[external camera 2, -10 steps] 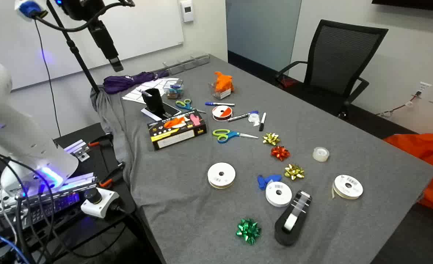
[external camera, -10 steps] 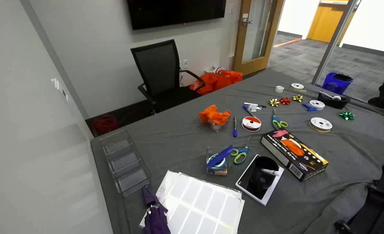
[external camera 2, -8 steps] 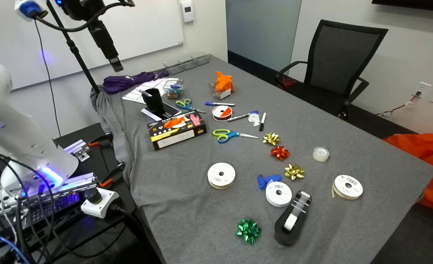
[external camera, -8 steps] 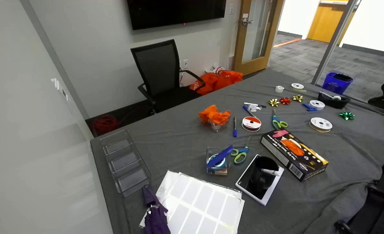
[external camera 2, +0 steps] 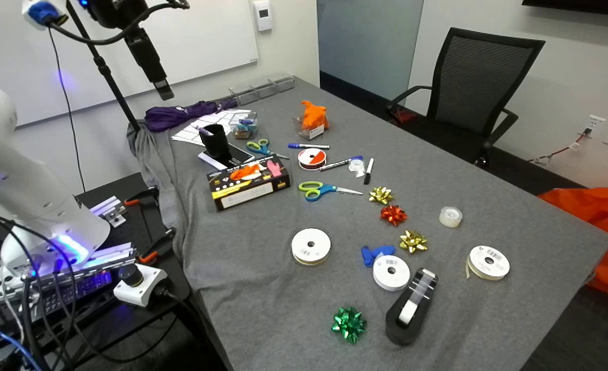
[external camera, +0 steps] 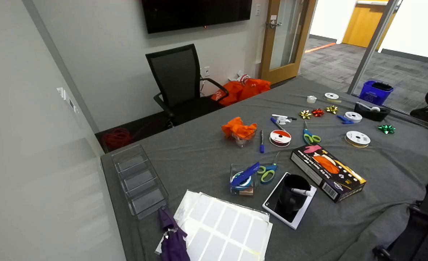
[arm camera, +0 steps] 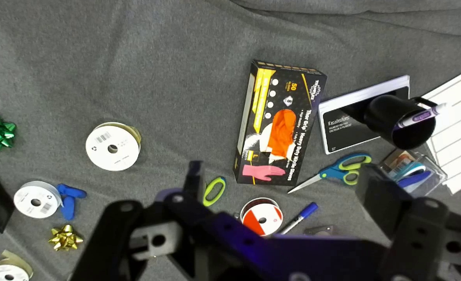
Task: Lift the marker from the black cup and put it in the stationary holder containing the gloves and then lift the gloves and put them next to the box to the right
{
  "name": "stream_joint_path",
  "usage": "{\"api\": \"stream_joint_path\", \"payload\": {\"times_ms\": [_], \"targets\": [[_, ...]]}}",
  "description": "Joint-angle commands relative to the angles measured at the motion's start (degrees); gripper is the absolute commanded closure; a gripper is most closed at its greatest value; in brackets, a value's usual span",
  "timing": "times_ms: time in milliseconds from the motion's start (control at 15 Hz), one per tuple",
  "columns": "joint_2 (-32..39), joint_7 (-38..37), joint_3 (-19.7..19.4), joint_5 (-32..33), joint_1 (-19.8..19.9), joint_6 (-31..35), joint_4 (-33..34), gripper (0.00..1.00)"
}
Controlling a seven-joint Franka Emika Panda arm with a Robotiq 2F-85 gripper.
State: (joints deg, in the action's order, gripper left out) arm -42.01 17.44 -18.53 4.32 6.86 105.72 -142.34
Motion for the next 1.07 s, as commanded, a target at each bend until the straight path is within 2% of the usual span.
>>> {"api": "stream_joint_path", "payload": {"times_ms": [0,400,667,1000], "targets": [[0.7,-7.5,4.2,-2.6,0.9,4.7,-3.0,0.00],[5.6,-27.4,14.1,-7.9,0.4,11.2,-6.4,0.00],[10.8,-39.8,20.3,-10.5,-0.3,10.8,-4.3,0.00],[16.8,-47.1,23.6,-16.6,-3.5,9.0,-0.4,0.00]]}}
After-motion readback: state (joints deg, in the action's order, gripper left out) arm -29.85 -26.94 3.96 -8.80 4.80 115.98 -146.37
